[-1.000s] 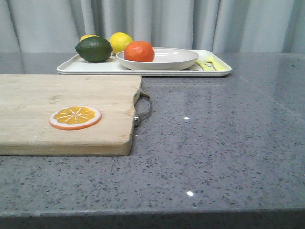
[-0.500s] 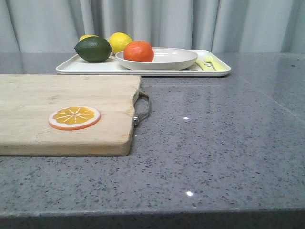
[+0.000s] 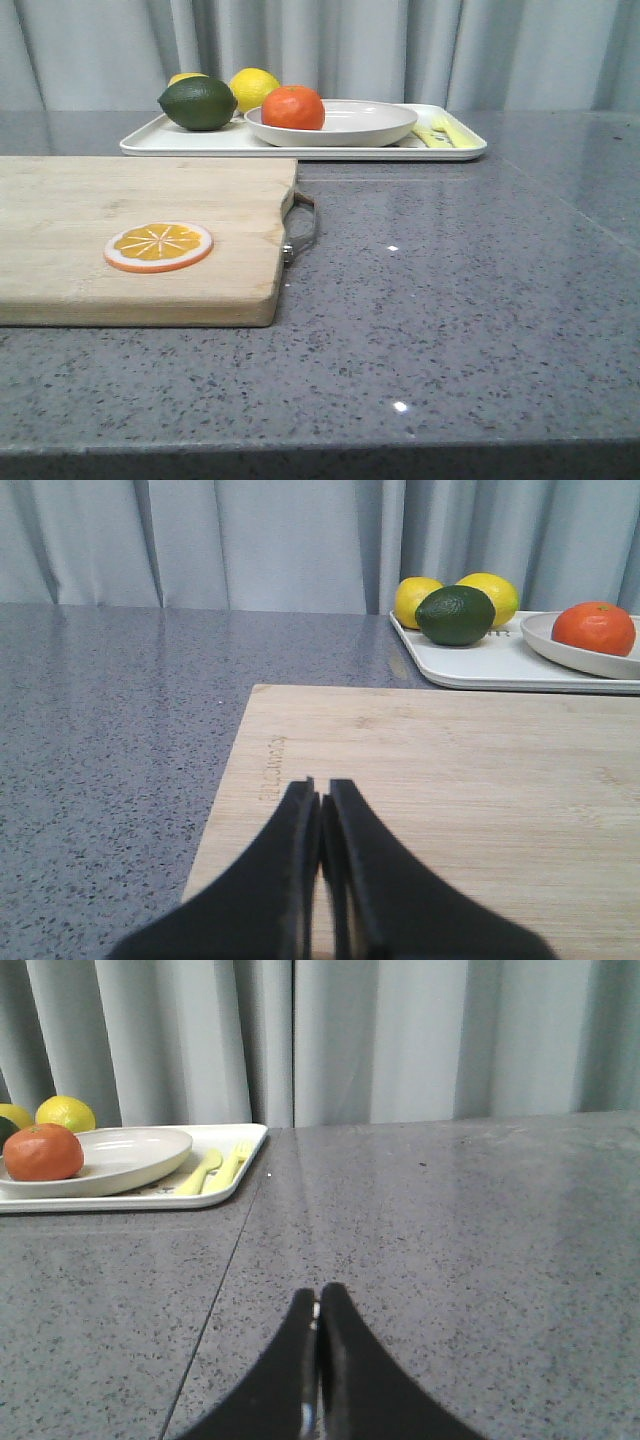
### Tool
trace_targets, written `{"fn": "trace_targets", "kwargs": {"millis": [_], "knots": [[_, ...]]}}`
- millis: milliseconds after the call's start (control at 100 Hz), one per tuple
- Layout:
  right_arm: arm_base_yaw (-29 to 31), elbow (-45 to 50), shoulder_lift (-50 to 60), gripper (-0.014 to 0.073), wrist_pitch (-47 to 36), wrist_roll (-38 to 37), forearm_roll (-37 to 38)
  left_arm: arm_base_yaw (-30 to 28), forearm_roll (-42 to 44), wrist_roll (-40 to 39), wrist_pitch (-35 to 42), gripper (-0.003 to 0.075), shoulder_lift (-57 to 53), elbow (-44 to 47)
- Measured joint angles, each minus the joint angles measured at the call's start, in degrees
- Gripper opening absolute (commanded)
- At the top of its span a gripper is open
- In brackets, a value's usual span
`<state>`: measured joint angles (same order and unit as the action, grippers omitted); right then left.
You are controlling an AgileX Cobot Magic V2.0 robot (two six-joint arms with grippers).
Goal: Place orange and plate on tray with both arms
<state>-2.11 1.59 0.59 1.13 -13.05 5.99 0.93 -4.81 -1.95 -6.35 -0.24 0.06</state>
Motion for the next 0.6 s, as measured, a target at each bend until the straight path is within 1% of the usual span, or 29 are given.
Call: {"fn": "trace_targets", "kwargs": {"millis": [140,600], "knots": [[0.0,0.0,0.0,-0.0069,1.1,0.0,0.0,0.0,0.0,0.0,0.0,-0.0019,0.0,0.0],[0.0,0.0,0.0,-0.0069,1.1,0.0,0.0,0.0,0.0,0.0,0.0,-0.0019,0.0,0.0]]}}
